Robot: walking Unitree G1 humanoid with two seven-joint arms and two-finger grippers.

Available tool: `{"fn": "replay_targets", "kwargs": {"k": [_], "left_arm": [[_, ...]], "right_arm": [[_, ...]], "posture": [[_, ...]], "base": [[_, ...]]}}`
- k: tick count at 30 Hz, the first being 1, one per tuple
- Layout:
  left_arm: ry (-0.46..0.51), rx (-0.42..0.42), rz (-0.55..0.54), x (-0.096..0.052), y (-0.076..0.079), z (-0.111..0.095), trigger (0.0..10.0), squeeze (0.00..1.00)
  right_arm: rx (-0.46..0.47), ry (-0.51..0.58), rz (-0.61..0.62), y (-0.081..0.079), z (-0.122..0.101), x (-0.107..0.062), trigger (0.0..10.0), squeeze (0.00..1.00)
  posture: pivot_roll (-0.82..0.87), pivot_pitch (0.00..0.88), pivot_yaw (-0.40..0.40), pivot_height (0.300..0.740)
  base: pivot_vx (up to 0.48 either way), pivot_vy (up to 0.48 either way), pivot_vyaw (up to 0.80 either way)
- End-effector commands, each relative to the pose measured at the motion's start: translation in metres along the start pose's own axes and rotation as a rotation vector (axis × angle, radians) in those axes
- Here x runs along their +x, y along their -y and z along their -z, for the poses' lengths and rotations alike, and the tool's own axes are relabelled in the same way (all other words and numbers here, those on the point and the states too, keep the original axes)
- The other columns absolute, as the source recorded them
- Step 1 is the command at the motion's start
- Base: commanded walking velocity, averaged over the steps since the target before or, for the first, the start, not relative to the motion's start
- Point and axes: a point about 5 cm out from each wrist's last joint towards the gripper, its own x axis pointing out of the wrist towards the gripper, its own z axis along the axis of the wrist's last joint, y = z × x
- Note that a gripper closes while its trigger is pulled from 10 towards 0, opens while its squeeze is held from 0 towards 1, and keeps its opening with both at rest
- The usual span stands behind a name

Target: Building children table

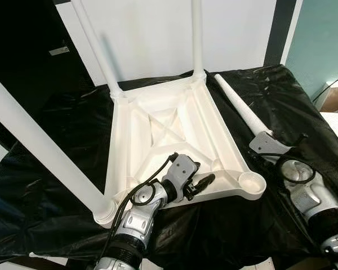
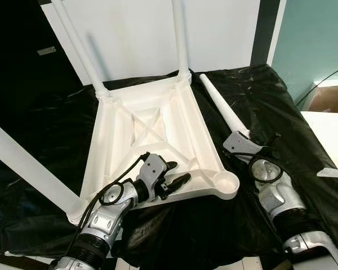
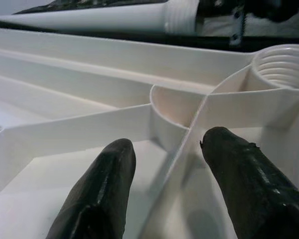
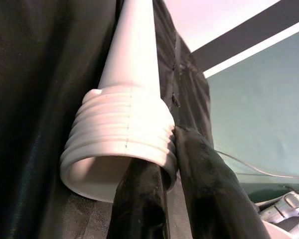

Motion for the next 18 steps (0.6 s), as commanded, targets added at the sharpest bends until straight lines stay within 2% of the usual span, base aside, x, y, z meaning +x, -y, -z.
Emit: {"fn": "replay_targets", "kwargs": {"k": [1,2,4,5,6,7,8,9,10,12,14,15,18], "left_arm": [[-0.032,-0.004,-0.141,-0.006,-0.008,0.007,10.0,0.00],[-0.033,-0.005,-0.144,-0.008,-0.008,0.007,10.0,0.00],[0.018,-0.092,-0.125,-0.011,-0.009,0.003,10.0,0.00],[0.043,-0.126,-0.112,-0.013,-0.008,0.000,10.0,0.00],[0.134,-0.172,-0.081,-0.016,-0.009,-0.009,10.0,0.48],[0.134,-0.172,-0.081,-0.016,-0.009,-0.009,10.0,0.48],[0.236,-0.204,-0.050,-0.021,-0.011,-0.019,10.0,0.48],[0.236,-0.204,-0.050,-0.021,-0.011,-0.019,10.0,0.48],[0.291,-0.293,-0.039,-0.021,-0.013,-0.024,10.0,1.00],[0.340,-0.398,-0.022,-0.021,-0.016,-0.029,10.0,1.00],[0.392,-0.569,0.017,-0.015,-0.018,-0.035,10.0,1.00],[0.428,-0.705,0.071,-0.010,-0.018,-0.041,10.0,0.00],[0.434,-0.729,0.082,-0.009,-0.019,-0.042,10.0,0.00]], "right_arm": [[-0.002,-0.004,-0.048,-0.027,0.000,-0.010,0.0,0.00],[0.010,0.004,0.020,-0.022,-0.002,-0.011,0.0,0.00],[0.053,0.005,0.190,-0.013,-0.003,-0.018,0.0,0.00],[0.065,0.004,0.232,-0.011,-0.003,-0.020,0.0,0.00],[0.115,0.011,0.349,-0.004,-0.004,-0.030,0.0,0.00],[0.115,0.011,0.349,-0.004,-0.004,-0.030,0.0,0.00],[0.168,0.014,0.479,0.003,-0.004,-0.041,0.0,0.00],[0.168,0.014,0.479,0.003,-0.004,-0.041,0.0,0.00],[0.155,0.073,0.596,0.014,-0.012,-0.052,0.0,0.00],[0.132,0.150,0.719,0.024,-0.023,-0.063,0.0,0.00],[0.048,0.305,0.780,0.030,-0.041,-0.075,0.0,0.00],[-0.053,0.464,0.785,0.028,-0.056,-0.087,0.0,0.00],[-0.080,0.502,0.776,0.026,-0.059,-0.090,0.0,0.00]], "posture": [[-0.07,0.000,0.129,0.740],[-0.07,0.000,0.129,0.740],[-0.07,0.000,0.130,0.740],[-0.07,0.000,0.130,0.740],[-0.09,0.000,0.137,0.740],[-0.09,0.000,0.137,0.740],[-0.09,0.000,0.137,0.740],[-0.09,0.000,0.137,0.740],[-0.11,0.000,0.148,0.740],[-0.11,0.000,0.148,0.740],[-0.13,0.000,0.165,0.740],[-0.15,0.000,0.171,0.740],[-0.15,0.000,0.171,0.740]], "base": [[0.000,0.000,0.00],[0.000,0.000,0.00],[0.000,0.000,0.00],[0.000,0.000,0.00],[0.000,0.000,0.00],[0.000,0.000,0.00],[0.000,0.000,0.00],[0.000,0.000,0.00],[0.000,0.000,0.00],[0.000,0.000,0.00],[0.000,0.000,0.00],[0.000,0.000,0.00],[0.000,0.000,0.00]]}}
